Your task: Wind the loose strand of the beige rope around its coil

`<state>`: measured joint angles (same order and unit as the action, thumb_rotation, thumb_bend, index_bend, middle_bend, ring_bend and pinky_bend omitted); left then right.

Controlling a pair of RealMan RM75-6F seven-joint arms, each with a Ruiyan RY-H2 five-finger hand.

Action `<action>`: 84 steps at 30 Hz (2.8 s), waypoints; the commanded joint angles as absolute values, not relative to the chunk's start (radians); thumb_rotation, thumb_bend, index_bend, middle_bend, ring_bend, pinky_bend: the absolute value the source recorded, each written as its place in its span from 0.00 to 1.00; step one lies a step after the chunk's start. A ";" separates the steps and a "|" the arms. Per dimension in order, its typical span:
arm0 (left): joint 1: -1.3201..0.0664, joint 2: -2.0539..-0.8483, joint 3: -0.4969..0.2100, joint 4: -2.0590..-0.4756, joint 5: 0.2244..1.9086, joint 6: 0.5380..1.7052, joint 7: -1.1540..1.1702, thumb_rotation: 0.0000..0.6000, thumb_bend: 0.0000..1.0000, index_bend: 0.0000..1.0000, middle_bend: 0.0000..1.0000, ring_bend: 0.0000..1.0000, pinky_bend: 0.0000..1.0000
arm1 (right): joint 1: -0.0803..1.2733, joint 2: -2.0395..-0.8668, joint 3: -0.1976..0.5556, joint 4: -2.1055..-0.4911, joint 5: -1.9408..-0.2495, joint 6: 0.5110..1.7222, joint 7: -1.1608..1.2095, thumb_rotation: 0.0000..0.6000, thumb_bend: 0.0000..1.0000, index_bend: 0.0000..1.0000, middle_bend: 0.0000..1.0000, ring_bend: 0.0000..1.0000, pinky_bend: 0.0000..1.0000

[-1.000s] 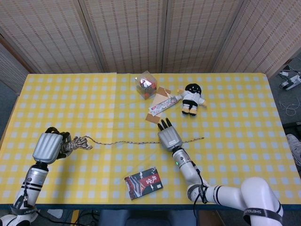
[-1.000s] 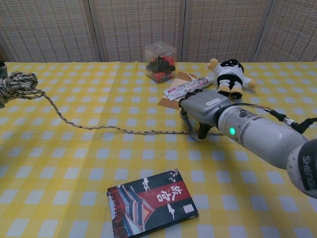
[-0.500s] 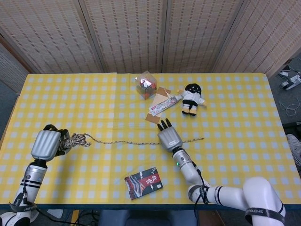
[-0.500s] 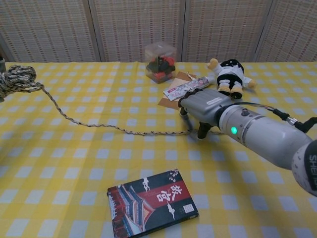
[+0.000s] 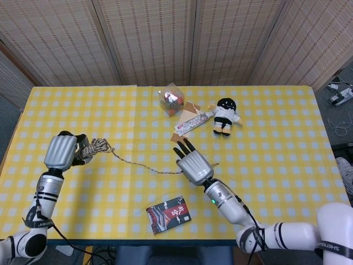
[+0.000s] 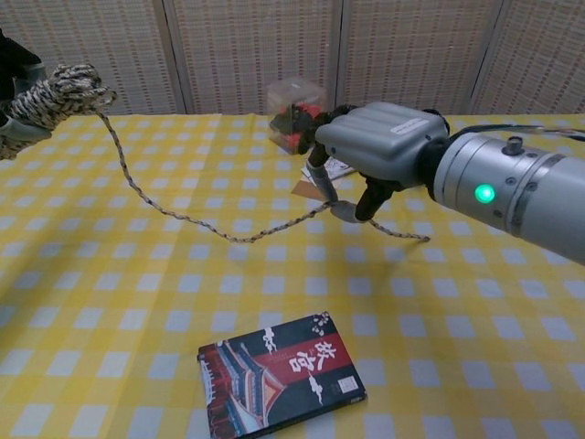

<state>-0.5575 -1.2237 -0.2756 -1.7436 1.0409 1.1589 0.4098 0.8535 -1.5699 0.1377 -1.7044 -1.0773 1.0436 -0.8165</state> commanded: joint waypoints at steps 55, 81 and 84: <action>-0.759 -1.523 -0.243 -1.788 1.152 1.288 0.418 1.00 0.27 0.74 0.79 0.57 0.30 | 1.147 -1.450 0.358 -1.720 -0.848 1.079 -0.826 1.00 0.37 0.64 0.16 0.00 0.00; -0.662 -1.399 -0.288 -1.857 1.224 1.309 0.191 1.00 0.27 0.74 0.79 0.57 0.30 | 1.039 -1.505 0.227 -1.511 -0.843 1.034 -0.645 1.00 0.37 0.64 0.17 0.00 0.00; -0.655 -1.386 -0.300 -1.864 1.211 1.306 0.171 1.00 0.27 0.74 0.79 0.57 0.30 | 1.027 -1.522 0.208 -1.482 -0.848 1.020 -0.634 1.00 0.37 0.64 0.17 0.00 0.00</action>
